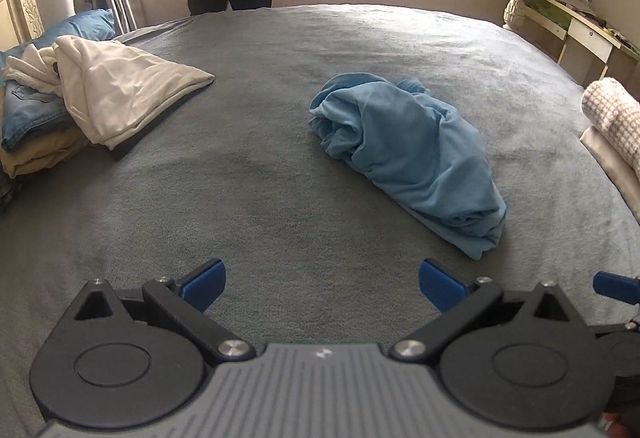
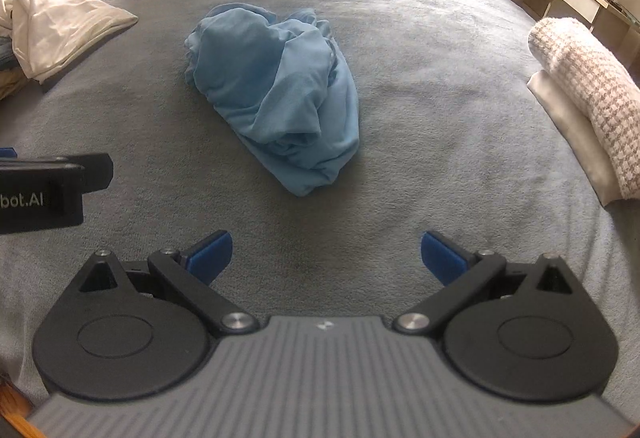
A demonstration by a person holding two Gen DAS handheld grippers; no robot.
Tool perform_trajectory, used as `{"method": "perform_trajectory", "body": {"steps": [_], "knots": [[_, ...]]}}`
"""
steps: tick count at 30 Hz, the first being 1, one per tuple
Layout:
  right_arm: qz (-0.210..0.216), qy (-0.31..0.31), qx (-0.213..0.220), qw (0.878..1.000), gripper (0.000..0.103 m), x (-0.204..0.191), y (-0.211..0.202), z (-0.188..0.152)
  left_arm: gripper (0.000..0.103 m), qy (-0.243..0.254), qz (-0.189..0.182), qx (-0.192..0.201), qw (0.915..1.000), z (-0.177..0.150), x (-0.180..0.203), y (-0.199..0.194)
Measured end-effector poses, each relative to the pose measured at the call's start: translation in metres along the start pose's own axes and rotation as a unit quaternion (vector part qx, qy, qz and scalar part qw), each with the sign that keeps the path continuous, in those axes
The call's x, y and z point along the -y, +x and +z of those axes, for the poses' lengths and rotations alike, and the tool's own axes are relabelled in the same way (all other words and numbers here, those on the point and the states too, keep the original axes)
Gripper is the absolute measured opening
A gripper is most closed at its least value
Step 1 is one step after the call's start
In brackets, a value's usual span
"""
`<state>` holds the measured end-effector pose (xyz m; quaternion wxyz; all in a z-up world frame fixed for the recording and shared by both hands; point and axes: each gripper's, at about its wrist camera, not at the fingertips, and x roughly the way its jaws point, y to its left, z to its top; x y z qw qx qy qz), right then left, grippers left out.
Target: Fold clothes
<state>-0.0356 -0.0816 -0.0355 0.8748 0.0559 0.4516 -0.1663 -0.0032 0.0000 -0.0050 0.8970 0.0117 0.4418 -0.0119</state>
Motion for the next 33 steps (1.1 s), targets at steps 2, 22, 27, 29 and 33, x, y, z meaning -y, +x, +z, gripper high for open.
{"method": "perform_trajectory", "body": {"steps": [2, 22, 27, 29, 33], "knots": [[0.000, -0.001, 0.000, 1.000, 0.101, 0.000, 0.000, 0.000, 0.103, -0.003, -0.003, 0.000, 1.0000, 0.000, -0.001, 0.000], [-0.009, -0.006, -0.004, 1.000, 0.102, 0.000, 0.013, 0.003, 0.103, -0.029, -0.026, -0.028, 0.9989, 0.000, -0.020, 0.026], [-0.011, -0.011, 0.002, 1.000, 0.102, -0.001, 0.020, 0.006, 0.103, -0.044, -0.028, -0.018, 0.9985, 0.003, -0.027, 0.035], [-0.008, -0.012, 0.007, 1.000, 0.102, -0.001, 0.023, 0.007, 0.103, -0.044, -0.023, -0.016, 0.9987, 0.004, -0.028, 0.039], [0.000, -0.010, 0.023, 1.000, 0.102, 0.000, 0.029, 0.012, 0.103, -0.043, -0.020, -0.015, 0.9987, 0.005, -0.031, 0.051]]}}
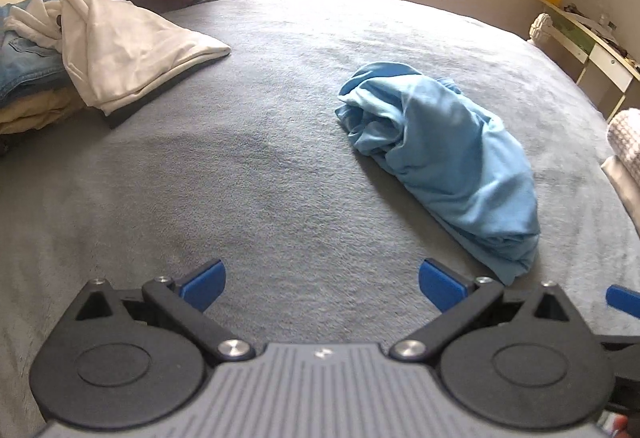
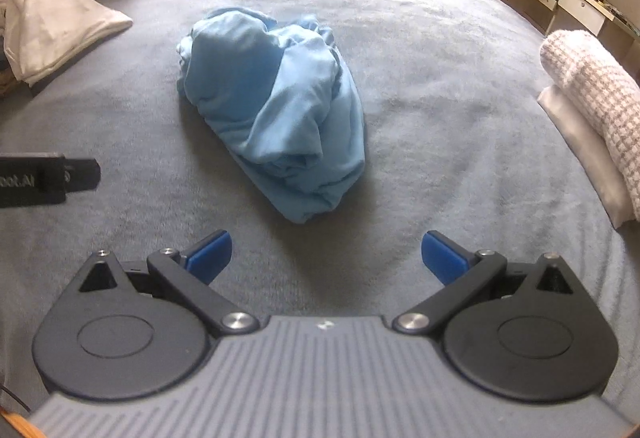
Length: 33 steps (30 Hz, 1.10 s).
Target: Fold clothes
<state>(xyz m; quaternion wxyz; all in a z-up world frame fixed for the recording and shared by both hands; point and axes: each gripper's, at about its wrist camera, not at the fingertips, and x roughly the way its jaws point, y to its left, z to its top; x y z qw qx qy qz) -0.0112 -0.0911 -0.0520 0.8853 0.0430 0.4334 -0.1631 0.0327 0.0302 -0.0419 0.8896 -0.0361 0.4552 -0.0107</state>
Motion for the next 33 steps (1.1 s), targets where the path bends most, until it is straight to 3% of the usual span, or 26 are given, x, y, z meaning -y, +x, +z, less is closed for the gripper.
{"method": "perform_trajectory", "body": {"steps": [14, 23, 27, 33], "knots": [[0.011, -0.015, 0.106, 0.994, 0.102, 0.005, 0.015, 0.031, 0.102, 0.015, -0.036, 0.031, 0.9988, 0.008, -0.005, 0.038], [0.057, -0.015, 0.158, 0.986, 0.102, 0.009, 0.044, 0.096, 0.098, 0.024, -0.050, 0.079, 0.9953, 0.026, -0.008, 0.059], [0.093, 0.001, 0.135, 0.986, 0.102, 0.011, 0.079, 0.133, 0.095, 0.019, -0.048, 0.088, 0.9948, 0.033, -0.008, 0.070], [0.101, 0.038, 0.046, 0.993, 0.101, 0.017, 0.146, 0.161, 0.082, 0.013, -0.048, 0.076, 0.9959, 0.033, -0.013, 0.085]]}}
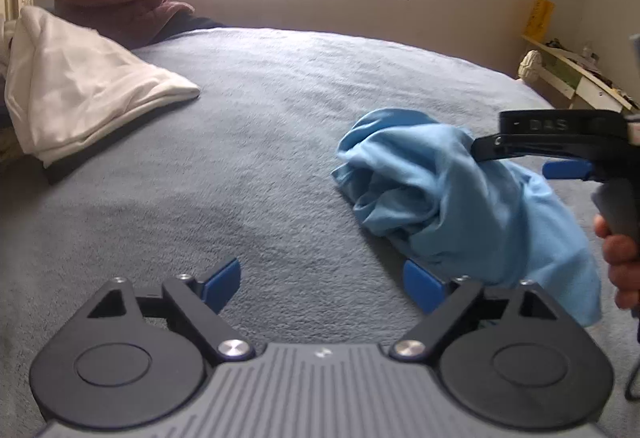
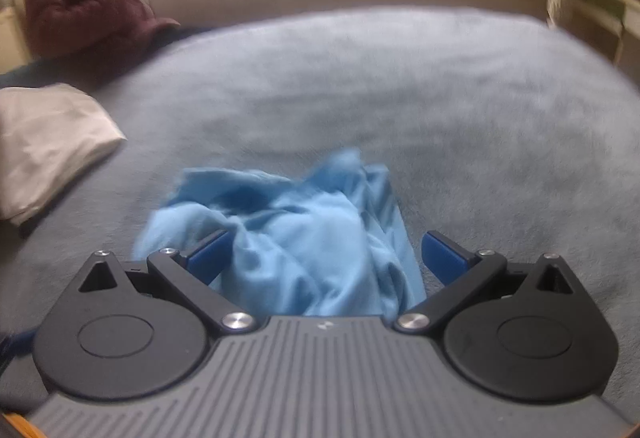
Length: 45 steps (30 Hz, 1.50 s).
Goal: Fold clothes
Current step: 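Lower the right gripper onto the blue shirt and close on it, then lift the shirt with the right gripper while the left gripper reaches toward it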
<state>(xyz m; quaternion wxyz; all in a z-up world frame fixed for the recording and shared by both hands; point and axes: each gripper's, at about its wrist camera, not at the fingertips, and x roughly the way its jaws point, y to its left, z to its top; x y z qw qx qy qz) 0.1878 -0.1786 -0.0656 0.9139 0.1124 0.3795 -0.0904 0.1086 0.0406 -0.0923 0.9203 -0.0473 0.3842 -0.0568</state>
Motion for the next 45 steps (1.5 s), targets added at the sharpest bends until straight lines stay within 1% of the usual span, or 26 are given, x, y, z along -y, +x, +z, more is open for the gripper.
{"method": "perform_trajectory", "body": {"steps": [2, 3, 5, 6, 7, 8, 9, 10, 11, 14, 17, 19, 27, 33, 38, 45], "knots": [[0.008, 0.024, -0.030, 0.999, 0.098, 0.006, 0.014, -0.002, 0.075, -0.001, -0.003, -0.006, 1.0000, -0.001, -0.002, 0.002], [0.017, 0.036, -0.038, 0.998, 0.095, 0.007, 0.015, -0.004, 0.073, -0.002, -0.005, -0.009, 0.9999, -0.002, -0.002, 0.003], [0.034, 0.058, -0.050, 0.996, 0.081, 0.010, 0.017, -0.010, 0.068, -0.002, -0.009, -0.008, 0.9999, -0.003, -0.003, 0.003], [0.038, 0.057, -0.047, 0.997, 0.075, 0.009, 0.013, -0.012, 0.067, -0.001, -0.011, -0.008, 0.9999, -0.003, -0.003, 0.003], [0.043, 0.055, -0.044, 0.997, 0.060, 0.008, 0.009, -0.014, 0.064, 0.003, -0.014, -0.009, 0.9999, -0.003, -0.003, 0.003], [0.047, 0.052, -0.040, 0.997, 0.052, 0.006, 0.004, -0.016, 0.062, 0.006, -0.015, -0.013, 0.9998, -0.004, -0.001, 0.003], [0.051, 0.049, -0.037, 0.997, 0.048, 0.004, -0.001, -0.018, 0.062, 0.010, -0.016, -0.017, 0.9997, -0.004, 0.000, 0.004], [0.053, 0.044, -0.033, 0.997, 0.039, 0.001, -0.005, -0.019, 0.062, 0.011, -0.017, -0.019, 0.9996, -0.005, 0.002, 0.004], [0.053, 0.036, -0.030, 0.998, 0.033, -0.001, -0.009, -0.020, 0.063, 0.011, -0.018, -0.018, 0.9996, -0.005, 0.003, 0.003], [0.062, 0.018, -0.018, 0.998, 0.021, -0.008, -0.024, -0.024, 0.063, 0.012, -0.020, -0.014, 0.9996, -0.007, 0.005, -0.004], [0.077, 0.007, -0.009, 0.997, 0.017, -0.013, -0.039, -0.028, 0.063, 0.014, -0.019, -0.010, 0.9997, -0.006, 0.006, -0.010], [0.085, 0.002, -0.005, 0.996, 0.016, -0.017, -0.050, -0.033, 0.063, 0.012, -0.018, -0.008, 0.9997, -0.006, 0.005, -0.014], [0.125, -0.027, -0.014, 0.992, 0.014, -0.038, -0.089, -0.063, 0.063, -0.005, -0.007, 0.004, 1.0000, -0.004, -0.006, -0.032], [0.154, -0.032, -0.052, 0.986, 0.014, -0.046, -0.098, -0.085, 0.063, -0.023, 0.003, 0.010, 0.9997, -0.003, -0.017, -0.042], [0.173, -0.035, -0.083, 0.981, 0.014, -0.053, -0.102, -0.103, 0.063, -0.026, 0.001, 0.008, 0.9996, -0.005, -0.019, -0.045], [0.194, -0.038, -0.119, 0.973, 0.014, -0.055, -0.106, -0.128, 0.063, -0.006, 0.000, -0.019, 0.9998, -0.015, -0.011, -0.035]]}}
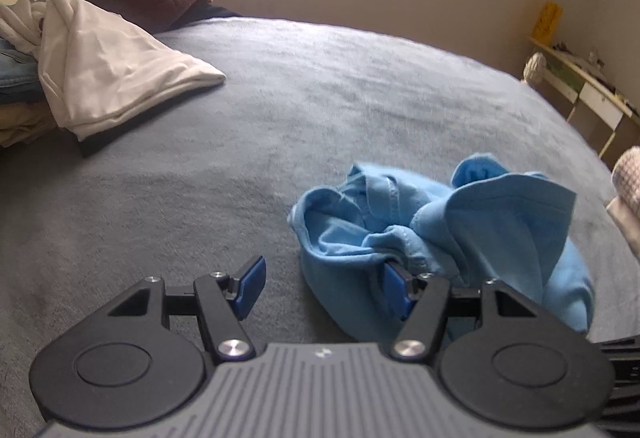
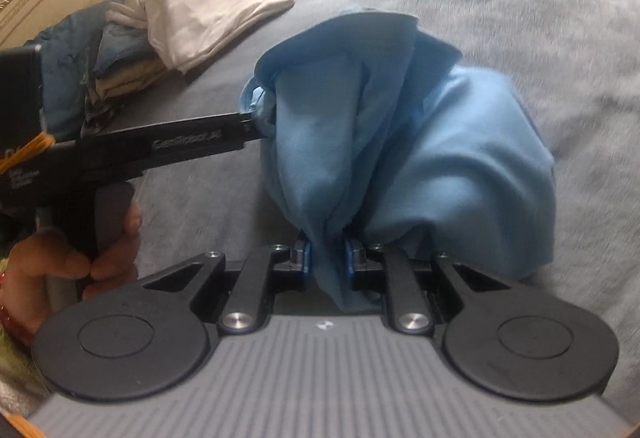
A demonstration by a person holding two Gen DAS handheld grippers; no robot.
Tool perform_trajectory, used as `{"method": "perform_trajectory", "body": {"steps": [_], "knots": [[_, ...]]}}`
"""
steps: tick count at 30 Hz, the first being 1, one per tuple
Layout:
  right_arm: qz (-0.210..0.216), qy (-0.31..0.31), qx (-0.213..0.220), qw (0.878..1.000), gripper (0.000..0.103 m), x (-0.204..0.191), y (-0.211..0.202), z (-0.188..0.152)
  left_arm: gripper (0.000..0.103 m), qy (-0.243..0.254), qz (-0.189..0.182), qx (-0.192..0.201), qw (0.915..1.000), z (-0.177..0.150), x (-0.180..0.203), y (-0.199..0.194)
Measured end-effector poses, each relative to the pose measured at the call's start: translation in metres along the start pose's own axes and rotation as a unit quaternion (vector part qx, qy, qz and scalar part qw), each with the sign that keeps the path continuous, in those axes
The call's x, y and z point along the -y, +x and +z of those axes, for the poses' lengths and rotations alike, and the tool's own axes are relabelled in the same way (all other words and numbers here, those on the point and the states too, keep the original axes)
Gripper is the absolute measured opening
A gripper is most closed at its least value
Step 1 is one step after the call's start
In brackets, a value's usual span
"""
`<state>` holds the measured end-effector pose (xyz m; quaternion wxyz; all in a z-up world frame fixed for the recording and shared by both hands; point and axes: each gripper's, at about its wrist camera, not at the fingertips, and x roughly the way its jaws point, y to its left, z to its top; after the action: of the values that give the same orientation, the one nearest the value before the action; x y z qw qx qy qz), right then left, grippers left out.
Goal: Fold clothes
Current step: 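Lift the shirt with the right gripper while the left gripper reaches toward it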
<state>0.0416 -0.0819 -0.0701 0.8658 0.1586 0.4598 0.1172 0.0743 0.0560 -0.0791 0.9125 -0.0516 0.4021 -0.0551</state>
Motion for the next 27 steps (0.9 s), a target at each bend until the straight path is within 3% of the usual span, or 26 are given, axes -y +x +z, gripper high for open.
{"method": "perform_trajectory", "body": {"steps": [7, 10, 13, 16, 21, 24, 27], "knots": [[0.017, 0.017, -0.039, 0.999, 0.021, 0.005, -0.007, -0.018, 0.063, 0.008, 0.005, -0.028, 0.9996, -0.011, 0.000, 0.011], [0.021, 0.017, -0.021, 0.999, 0.022, 0.008, -0.022, -0.017, 0.063, 0.009, 0.006, -0.034, 0.9993, -0.015, 0.001, 0.014], [0.029, 0.002, 0.036, 0.999, 0.029, 0.008, -0.041, -0.002, 0.064, 0.017, 0.010, -0.038, 0.9991, -0.018, 0.002, 0.016], [0.023, -0.030, 0.080, 0.996, 0.050, 0.004, -0.047, 0.023, 0.064, 0.021, 0.014, -0.042, 0.9988, -0.020, 0.003, 0.018], [0.003, -0.049, 0.123, 0.991, 0.063, 0.000, -0.034, 0.067, 0.064, 0.029, 0.016, -0.043, 0.9985, -0.023, 0.005, 0.017], [0.007, -0.027, 0.124, 0.992, 0.065, 0.009, -0.021, 0.090, 0.065, 0.033, 0.016, -0.044, 0.9984, -0.024, 0.005, 0.018], [-0.002, 0.009, 0.072, 0.997, 0.063, 0.022, 0.008, 0.104, 0.065, 0.038, 0.014, -0.044, 0.9982, -0.024, 0.005, 0.017]]}}
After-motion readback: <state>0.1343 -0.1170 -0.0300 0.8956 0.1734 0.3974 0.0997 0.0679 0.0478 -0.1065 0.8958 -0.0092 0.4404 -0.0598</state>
